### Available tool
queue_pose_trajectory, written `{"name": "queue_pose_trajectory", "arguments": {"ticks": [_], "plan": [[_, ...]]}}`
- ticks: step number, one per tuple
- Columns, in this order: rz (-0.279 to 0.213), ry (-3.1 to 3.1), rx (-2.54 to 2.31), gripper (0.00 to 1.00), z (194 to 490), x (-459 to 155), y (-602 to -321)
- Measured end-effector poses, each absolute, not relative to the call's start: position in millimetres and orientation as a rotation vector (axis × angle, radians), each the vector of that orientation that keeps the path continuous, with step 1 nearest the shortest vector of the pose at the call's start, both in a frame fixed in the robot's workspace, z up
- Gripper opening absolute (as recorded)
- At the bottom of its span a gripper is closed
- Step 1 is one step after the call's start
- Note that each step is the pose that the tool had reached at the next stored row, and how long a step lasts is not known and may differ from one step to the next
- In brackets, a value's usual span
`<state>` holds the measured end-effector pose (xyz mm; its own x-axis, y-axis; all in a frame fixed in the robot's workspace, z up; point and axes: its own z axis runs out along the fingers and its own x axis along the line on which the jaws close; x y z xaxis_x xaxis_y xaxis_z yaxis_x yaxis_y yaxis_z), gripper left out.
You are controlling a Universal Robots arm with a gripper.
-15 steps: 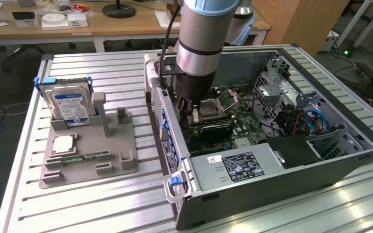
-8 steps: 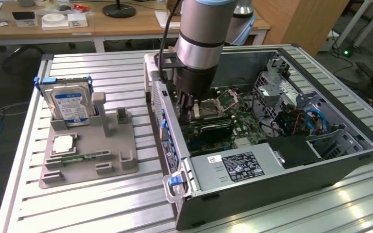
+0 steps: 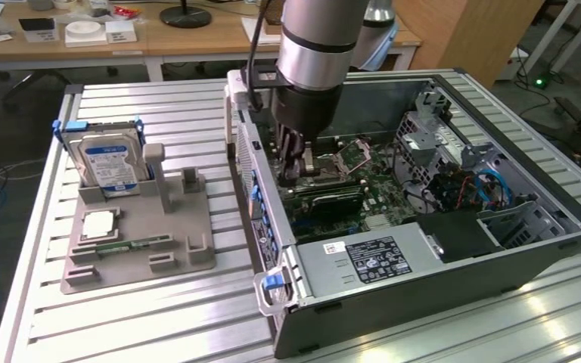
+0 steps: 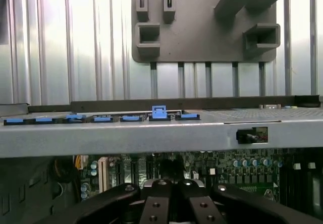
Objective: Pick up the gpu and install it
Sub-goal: 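Press down on the gpu until it lock into place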
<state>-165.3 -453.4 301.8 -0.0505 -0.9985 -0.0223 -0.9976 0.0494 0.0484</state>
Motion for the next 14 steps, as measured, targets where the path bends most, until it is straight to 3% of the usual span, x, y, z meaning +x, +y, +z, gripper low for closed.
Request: {"name": "queue_pose_trajectory", "arguments": {"ticks": [14], "plan": [[-0.212,-2.196,2.085,0.11,302.8,-149.0,-460.1]]}}
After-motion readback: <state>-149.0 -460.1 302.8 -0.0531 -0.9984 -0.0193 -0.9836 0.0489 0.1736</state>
